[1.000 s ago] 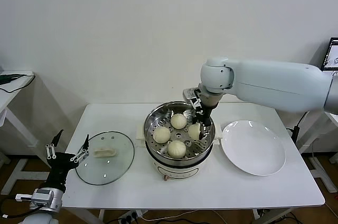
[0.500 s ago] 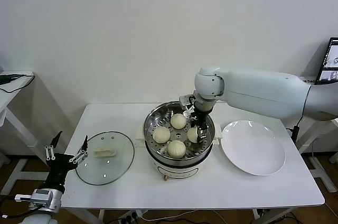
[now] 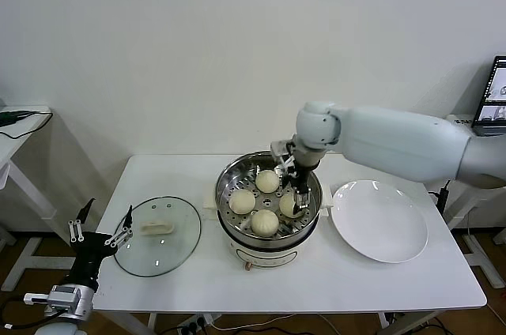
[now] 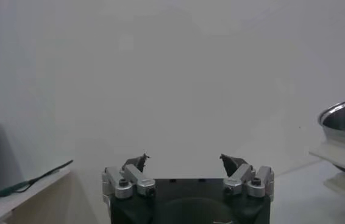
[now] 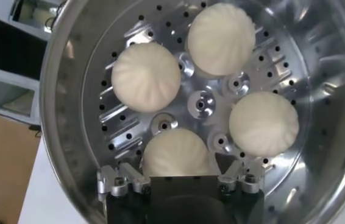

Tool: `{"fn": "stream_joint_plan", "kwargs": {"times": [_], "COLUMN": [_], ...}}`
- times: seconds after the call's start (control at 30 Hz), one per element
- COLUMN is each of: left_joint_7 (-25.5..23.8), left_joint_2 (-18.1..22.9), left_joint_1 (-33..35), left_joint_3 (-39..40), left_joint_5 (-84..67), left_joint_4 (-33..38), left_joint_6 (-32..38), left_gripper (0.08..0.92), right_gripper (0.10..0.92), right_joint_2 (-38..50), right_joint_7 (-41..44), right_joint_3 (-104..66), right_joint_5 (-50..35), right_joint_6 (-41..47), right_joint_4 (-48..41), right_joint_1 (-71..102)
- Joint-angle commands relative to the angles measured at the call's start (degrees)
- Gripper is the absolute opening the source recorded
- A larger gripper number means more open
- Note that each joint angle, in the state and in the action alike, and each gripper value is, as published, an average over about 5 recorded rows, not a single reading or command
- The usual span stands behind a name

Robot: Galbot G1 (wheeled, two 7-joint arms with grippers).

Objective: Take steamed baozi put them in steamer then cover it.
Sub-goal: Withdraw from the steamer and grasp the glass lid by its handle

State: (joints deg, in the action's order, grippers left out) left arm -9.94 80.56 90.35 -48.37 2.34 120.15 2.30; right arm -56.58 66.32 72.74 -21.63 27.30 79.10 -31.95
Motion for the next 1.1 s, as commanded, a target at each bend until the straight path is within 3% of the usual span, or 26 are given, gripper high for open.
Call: {"fn": "stream_joint_plan", "kwargs": {"times": [0.03,0.3,0.57,0.83,1.1], "left_joint_7": [0.22,0.39,1.36,2.11,0.58], "left_joint_2": [0.11,0.17,0.52,0.87,0.97], "left_joint_1": [0.21,0.03,-2.15,-3.61,-3.58], "left_joint_3": [1.02,1.84,2.48,3.37,4.49], "left_joint_5": [1.66,2.12,2.06,1.86,4.42], "left_joint_4": [0.75,2.2,2.5,1.58,-1.14], "left_joint_6": [0.56,-0.46,-1.14,-1.38,1.55], "left_gripper": [0.823,0.823,0.823,0.823,0.823], "right_gripper": [0.823,0.823,0.823,0.823,0.823], "right_joint_2": [15.15,29.22,32.88,14.44,-8.23], "right_joint_7": [3.71,-3.05,-36.91,-59.94,-67.75], "right_joint_3": [-16.34,-47.91,-84.19,-110.87,-116.75], "right_joint_5": [-3.65,-5.98,-16.93,-19.9,-14.33], "right_joint_6": [-1.19,-6.62,-23.81,-30.99,-39.57], "right_joint_4": [2.36,6.15,12.62,22.83,33.98], "right_joint_1": [0.65,24.5,65.72,95.44,112.33]}}
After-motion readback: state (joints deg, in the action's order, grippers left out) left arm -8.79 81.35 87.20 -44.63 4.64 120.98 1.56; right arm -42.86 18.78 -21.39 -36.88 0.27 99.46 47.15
